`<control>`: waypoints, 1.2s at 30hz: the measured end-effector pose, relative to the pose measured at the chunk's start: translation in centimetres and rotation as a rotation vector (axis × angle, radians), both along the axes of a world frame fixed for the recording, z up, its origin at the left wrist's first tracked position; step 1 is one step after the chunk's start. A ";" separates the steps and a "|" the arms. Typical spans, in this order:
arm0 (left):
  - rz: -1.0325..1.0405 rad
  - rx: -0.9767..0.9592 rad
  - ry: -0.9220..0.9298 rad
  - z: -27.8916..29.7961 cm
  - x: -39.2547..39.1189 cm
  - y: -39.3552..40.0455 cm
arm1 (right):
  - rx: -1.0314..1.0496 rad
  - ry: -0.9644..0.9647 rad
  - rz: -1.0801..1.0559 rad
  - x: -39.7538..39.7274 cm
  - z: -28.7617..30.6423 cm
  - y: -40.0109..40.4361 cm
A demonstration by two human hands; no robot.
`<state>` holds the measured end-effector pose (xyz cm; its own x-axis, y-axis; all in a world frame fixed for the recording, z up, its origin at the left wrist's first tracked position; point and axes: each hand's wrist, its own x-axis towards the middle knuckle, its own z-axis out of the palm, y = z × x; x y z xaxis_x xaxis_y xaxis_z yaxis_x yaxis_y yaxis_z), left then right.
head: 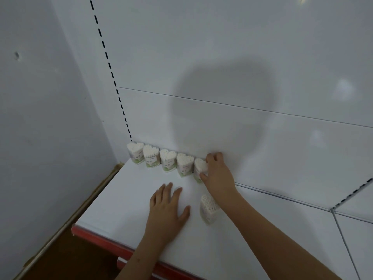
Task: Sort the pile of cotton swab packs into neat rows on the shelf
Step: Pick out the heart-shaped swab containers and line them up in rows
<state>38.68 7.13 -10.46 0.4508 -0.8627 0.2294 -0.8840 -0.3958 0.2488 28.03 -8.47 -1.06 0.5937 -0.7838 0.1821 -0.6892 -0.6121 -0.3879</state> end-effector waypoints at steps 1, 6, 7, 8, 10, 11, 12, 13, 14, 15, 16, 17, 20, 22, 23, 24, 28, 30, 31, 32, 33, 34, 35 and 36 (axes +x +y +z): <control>-0.002 -0.004 -0.004 0.0 0.0 0.0 | 0.007 -0.012 -0.005 -0.1 0.2 0.1; 0.001 -0.018 -0.012 -0.4 0.2 -0.1 | 0.002 -0.189 0.035 -4.1 1.3 2.0; 0.000 -0.018 -0.013 -0.4 0.2 -0.1 | 0.026 -0.169 0.085 -5.3 1.2 2.5; 0.001 -0.017 -0.015 -0.4 0.2 -0.1 | 0.057 -0.111 0.136 -6.5 0.9 3.2; 0.003 -0.014 -0.013 -0.4 0.2 -0.2 | 0.121 0.028 0.203 -8.1 0.1 4.4; 0.004 -0.013 -0.012 -0.4 0.2 -0.2 | 0.160 0.056 0.223 -8.5 -0.5 4.7; 0.001 -0.013 -0.012 -0.4 0.2 -0.3 | 0.200 0.043 0.234 -8.9 -1.1 4.8; -0.001 -0.016 -0.012 -0.5 0.2 -0.3 | 0.226 0.000 0.242 -9.0 -1.6 4.9; 0.004 -0.021 -0.010 -0.5 0.3 -0.3 | 0.235 -0.054 0.245 -8.9 -2.1 4.8; 0.006 -0.024 -0.009 -0.5 0.3 -0.2 | 0.232 -0.107 0.224 -8.8 -2.4 4.6; 0.006 -0.023 -0.007 -0.5 0.3 -0.2 | 0.214 -0.163 0.181 -8.8 -2.6 4.2; 0.007 -0.019 -0.003 -0.4 0.3 -0.2 | 0.191 -0.207 0.123 -8.8 -2.6 3.7; 0.007 -0.017 0.004 -0.4 0.2 -0.1 | 0.124 -0.294 -0.013 -8.1 -1.7 1.8; 0.005 -0.017 0.016 -0.4 0.1 -0.1 | 0.033 -0.271 -0.052 -7.4 -1.4 0.6; 0.006 -0.019 0.020 -0.3 0.1 -0.1 | -0.023 -0.232 -0.068 -7.1 -1.4 0.2; 0.007 -0.020 0.024 -0.2 0.1 -0.1 | -0.082 -0.196 -0.079 -6.8 -1.5 -0.2; 0.004 -0.008 0.048 0.1 -0.1 0.0 | -0.164 -0.169 -0.113 -5.9 -2.4 -1.1; 0.004 -0.003 0.057 0.2 -0.1 0.0 | -0.126 -0.178 -0.102 -5.6 -2.9 -0.9; 0.005 -0.001 0.065 0.3 -0.1 0.1 | -0.111 -0.184 -0.100 -5.4 -3.2 -0.8; 0.005 0.004 0.074 0.4 -0.1 0.2 | -0.109 -0.185 -0.103 -5.4 -3.4 -0.6; 0.003 0.011 0.082 0.5 -0.1 0.2 | -0.117 -0.172 -0.112 -5.3 -3.5 -0.5; 0.001 0.018 0.087 0.6 -0.2 0.2 | -0.132 -0.150 -0.122 -5.4 -3.6 -0.4; -0.002 0.024 0.092 0.6 -0.2 0.2 | -0.146 -0.133 -0.132 -5.5 -3.5 -0.3; -0.005 0.028 0.097 0.8 -0.2 0.3 | -0.156 -0.131 -0.138 -5.7 -3.3 -0.1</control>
